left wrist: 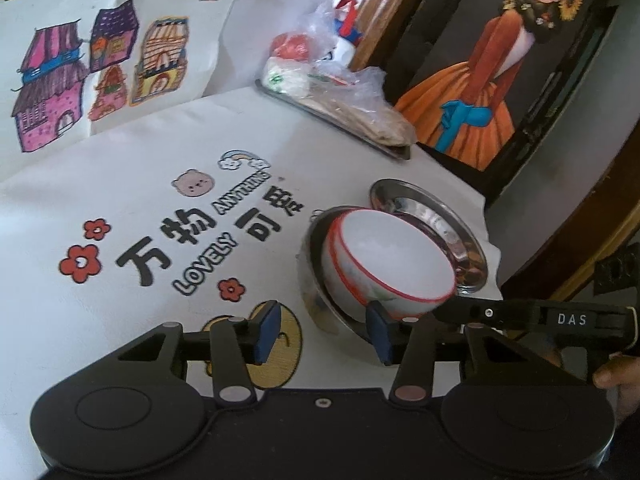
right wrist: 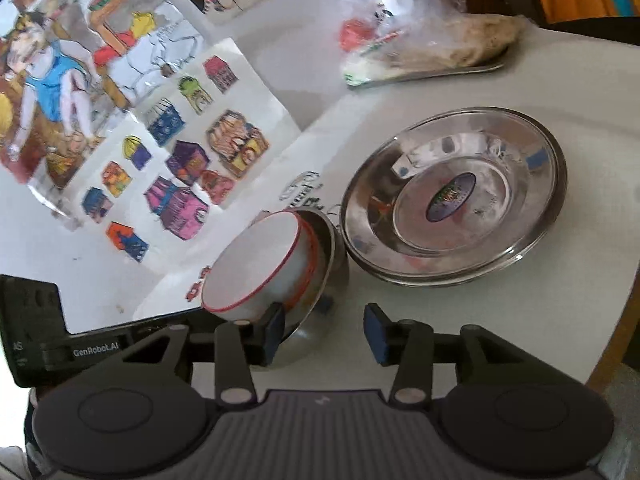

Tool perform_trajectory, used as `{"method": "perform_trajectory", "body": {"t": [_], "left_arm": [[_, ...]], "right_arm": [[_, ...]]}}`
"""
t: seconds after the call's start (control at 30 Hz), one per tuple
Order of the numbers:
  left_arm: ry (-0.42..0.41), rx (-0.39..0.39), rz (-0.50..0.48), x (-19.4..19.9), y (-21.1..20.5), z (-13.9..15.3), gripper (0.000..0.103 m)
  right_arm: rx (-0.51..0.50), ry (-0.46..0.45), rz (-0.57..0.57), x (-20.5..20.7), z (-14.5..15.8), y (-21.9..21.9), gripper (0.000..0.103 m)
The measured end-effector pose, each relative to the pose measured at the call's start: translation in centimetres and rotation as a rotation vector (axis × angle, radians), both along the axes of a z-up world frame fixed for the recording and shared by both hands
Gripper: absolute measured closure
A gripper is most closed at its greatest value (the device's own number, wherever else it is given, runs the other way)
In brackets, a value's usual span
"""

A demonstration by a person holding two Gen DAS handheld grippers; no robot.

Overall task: Organize plates and bowls
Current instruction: 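Carry the nested bowl stack with both grippers toward the steel plates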

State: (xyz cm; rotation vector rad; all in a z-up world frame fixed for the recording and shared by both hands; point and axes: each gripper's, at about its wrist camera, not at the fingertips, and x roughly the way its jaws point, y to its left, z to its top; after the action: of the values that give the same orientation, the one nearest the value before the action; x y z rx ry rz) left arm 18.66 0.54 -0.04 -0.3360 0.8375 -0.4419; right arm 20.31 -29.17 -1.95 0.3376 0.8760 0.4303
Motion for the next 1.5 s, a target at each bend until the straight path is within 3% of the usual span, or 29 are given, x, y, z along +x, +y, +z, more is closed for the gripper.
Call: {"method": "perform_trajectory", "body": {"t": [0.17, 0.33, 0.4, 0.5, 0.67, 0.83, 0.97, 1.13, 1.27, 1.37, 1.5], "left_arm": [[0.060, 0.021, -0.030, 1.9, 0.2, 0.5, 0.056], [0.053, 0.061, -0.072, 3.5, 0.2, 0.9, 0.054], [0.034, 0.107, -0.100, 4.1, 0.0, 1.0, 0.041], [0.019, 0.134, -0.151, 5.1, 0.2, 0.9, 0.034], [-0.010, 0.156, -0.275, 7.7, 0.4, 0.9, 0.034], [-0.060, 0.125, -0.415, 10.6, 0.9, 0.4, 0.036], [-0.026, 0.038, -0.447, 12.3, 1.8, -0.5, 0.034], [-0.009, 0.062, -0.428, 12.6, 1.4, -0.5, 0.033], [0.047, 0.088, -0.388, 12.9, 0.9, -0.1, 0.038], [0.082, 0.075, -0.383, 13.0, 0.6, 0.3, 0.058], [0.091, 0.054, -0.397, 12.6, 0.0, 0.8, 0.085]], "right_arm": [[-0.130, 0.050, -0.018, 0.8, 1.2, 2.3, 0.059], [-0.202, 0.058, -0.005, 1.5, 1.3, 3.2, 0.055], [-0.197, 0.066, -0.016, 1.6, 1.4, 3.1, 0.055], [-0.176, 0.078, -0.060, 1.6, 1.2, 3.1, 0.055], [-0.170, 0.079, -0.098, 1.6, 0.9, 3.8, 0.057], [-0.122, 0.067, -0.085, 2.1, 0.1, 3.6, 0.050], [-0.105, 0.063, -0.089, 2.1, 0.0, 3.1, 0.050], [-0.119, 0.068, -0.105, 2.0, 0.1, 2.8, 0.047], [-0.175, 0.084, -0.126, 2.0, 0.6, 3.5, 0.044], [-0.190, 0.093, -0.094, 2.3, 1.0, 4.4, 0.059], [-0.193, 0.114, -0.097, 2.7, 1.1, 4.4, 0.062]]}}
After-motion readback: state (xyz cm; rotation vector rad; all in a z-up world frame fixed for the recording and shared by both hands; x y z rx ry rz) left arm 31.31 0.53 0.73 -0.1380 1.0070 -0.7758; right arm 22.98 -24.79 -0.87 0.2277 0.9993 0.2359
